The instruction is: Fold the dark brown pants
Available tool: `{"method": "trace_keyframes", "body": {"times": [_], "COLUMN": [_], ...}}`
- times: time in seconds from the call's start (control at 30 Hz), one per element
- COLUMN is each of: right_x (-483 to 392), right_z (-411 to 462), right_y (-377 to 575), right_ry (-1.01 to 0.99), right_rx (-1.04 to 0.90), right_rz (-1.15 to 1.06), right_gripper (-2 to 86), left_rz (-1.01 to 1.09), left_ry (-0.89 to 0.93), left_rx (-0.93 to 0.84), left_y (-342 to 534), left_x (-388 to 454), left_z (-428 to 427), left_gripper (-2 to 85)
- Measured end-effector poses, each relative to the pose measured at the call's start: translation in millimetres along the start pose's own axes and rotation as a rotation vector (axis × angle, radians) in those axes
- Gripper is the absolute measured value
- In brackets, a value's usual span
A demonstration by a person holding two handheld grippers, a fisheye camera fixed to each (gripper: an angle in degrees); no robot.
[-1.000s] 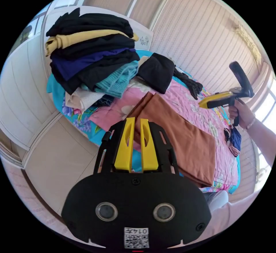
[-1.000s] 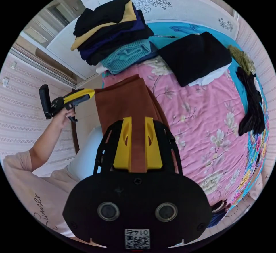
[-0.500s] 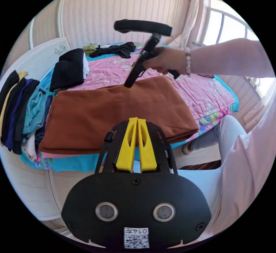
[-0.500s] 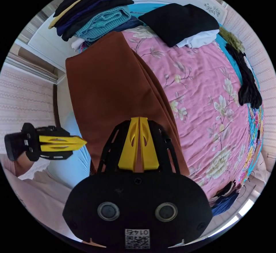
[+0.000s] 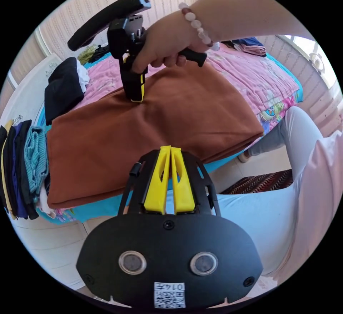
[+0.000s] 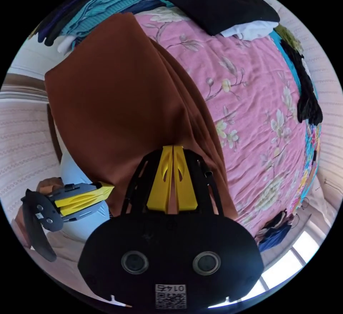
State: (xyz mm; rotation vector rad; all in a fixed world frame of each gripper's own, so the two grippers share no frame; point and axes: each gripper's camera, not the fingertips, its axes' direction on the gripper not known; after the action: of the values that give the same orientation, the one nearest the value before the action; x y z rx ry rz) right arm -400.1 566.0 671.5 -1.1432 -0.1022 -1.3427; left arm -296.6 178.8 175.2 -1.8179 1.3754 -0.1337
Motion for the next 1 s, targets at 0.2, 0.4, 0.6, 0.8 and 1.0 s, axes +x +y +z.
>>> {"method": "trace_keyframes", "body": {"times": [0.2,0.4,0.6,0.8,1.0], "right_x": [12.9,21.3,37.3,47.3,94.4], "right_z": [2.2,10.2,6.9,-10.7,-40.5], "right_y": [-11.8,-4.3,10.0,46.9,151.6], "right_ry": [0.046,0.079,0.059,0.112,0.163], "right_rx": [-0.024,0.014,0.016,0.061,0.192], "right_rz": [-0.024,0.012,0.041,0.013,0.123], "right_gripper": [-0.5,-0.5,-0.5,-0.6,-0.2], "left_rz": [0.033,0.076,0.037,0.064,0.102], "left_ry": [-0.011,-0.038,0.055,0.031,-0.022], "left_rx": [-0.01,-0.034,-0.035,-0.03,0.108], "left_y": [-3.1,-13.7,-19.1,-20.4,-23.5], "left_x": [18.4,34.2,32.8,47.9,88.5], "left_z": [17.1,32.0,41.0,40.9,5.3], "left_gripper": [-1.0,-1.0,-1.0,-0.9,1.0]}}
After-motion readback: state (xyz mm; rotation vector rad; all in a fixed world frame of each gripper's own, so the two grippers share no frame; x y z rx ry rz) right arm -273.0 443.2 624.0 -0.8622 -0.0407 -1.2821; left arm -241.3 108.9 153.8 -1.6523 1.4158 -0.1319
